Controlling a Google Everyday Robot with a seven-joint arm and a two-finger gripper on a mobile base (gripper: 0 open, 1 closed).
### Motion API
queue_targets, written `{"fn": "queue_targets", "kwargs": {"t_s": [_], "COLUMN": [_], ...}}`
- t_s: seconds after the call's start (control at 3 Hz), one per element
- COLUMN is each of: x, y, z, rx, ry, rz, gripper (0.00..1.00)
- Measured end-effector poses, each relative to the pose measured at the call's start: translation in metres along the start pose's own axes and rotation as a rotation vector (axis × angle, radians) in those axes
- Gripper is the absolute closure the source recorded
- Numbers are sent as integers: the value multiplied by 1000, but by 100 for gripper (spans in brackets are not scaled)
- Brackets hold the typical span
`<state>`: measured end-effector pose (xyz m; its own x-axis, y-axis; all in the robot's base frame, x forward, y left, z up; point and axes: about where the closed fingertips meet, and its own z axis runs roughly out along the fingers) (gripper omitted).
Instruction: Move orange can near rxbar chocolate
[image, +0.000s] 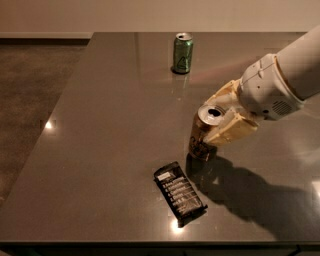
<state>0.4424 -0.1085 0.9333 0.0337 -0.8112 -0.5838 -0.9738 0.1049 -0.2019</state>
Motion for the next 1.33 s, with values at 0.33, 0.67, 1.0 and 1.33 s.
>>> {"fn": "queue_targets", "kwargs": {"t_s": [0.33, 0.67, 1.0, 1.33], "x": [-1, 1, 3, 4], "y": [12, 19, 22, 20], "z": [6, 15, 19, 21], "rx": [-48, -94, -112, -107], "ry": [-3, 3, 8, 14], "rz": [-35, -52, -55, -53], "gripper": [58, 27, 4, 0]}}
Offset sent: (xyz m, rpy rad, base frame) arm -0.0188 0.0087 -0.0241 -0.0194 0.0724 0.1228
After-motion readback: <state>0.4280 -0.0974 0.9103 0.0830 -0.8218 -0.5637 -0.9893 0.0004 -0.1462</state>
